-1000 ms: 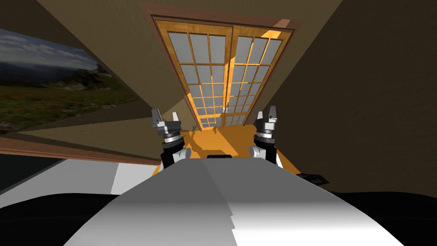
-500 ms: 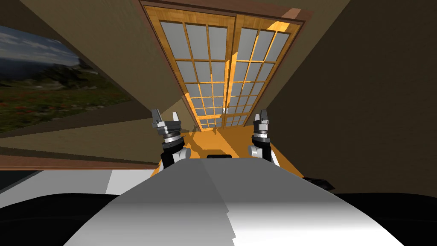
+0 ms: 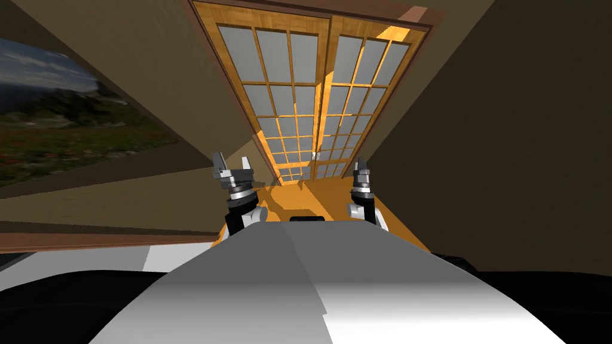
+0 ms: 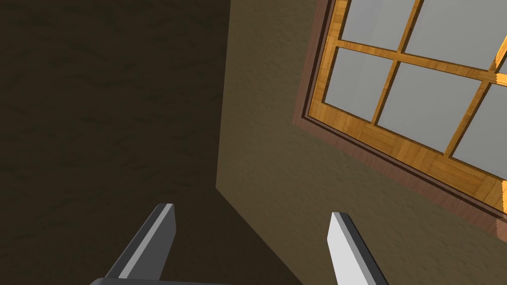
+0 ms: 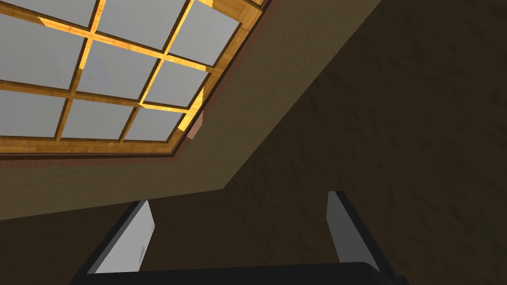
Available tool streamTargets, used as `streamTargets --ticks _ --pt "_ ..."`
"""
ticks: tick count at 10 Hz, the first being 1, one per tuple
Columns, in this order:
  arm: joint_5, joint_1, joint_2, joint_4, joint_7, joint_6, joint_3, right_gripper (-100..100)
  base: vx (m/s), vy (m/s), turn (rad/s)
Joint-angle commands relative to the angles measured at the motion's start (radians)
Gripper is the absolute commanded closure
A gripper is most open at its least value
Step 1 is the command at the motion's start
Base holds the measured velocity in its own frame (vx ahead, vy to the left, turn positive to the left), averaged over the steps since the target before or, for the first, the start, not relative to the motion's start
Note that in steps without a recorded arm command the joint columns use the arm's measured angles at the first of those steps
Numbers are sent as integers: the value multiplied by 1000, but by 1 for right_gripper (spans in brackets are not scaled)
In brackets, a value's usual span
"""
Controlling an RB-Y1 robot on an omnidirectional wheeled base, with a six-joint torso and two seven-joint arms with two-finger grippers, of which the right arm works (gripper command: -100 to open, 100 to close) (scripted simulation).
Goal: Pull the door open
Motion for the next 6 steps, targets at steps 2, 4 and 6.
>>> streamTargets --ticks 2,4,6 --pt "25 -21 -8 59 32 -16 -16 -100 86 -1 -7" --pt "46 -36 -13 106 58 -30 -28 -100 103 8 -9" --pt "66 -51 -18 153 84 -43 -39 -100 105 1 -8"
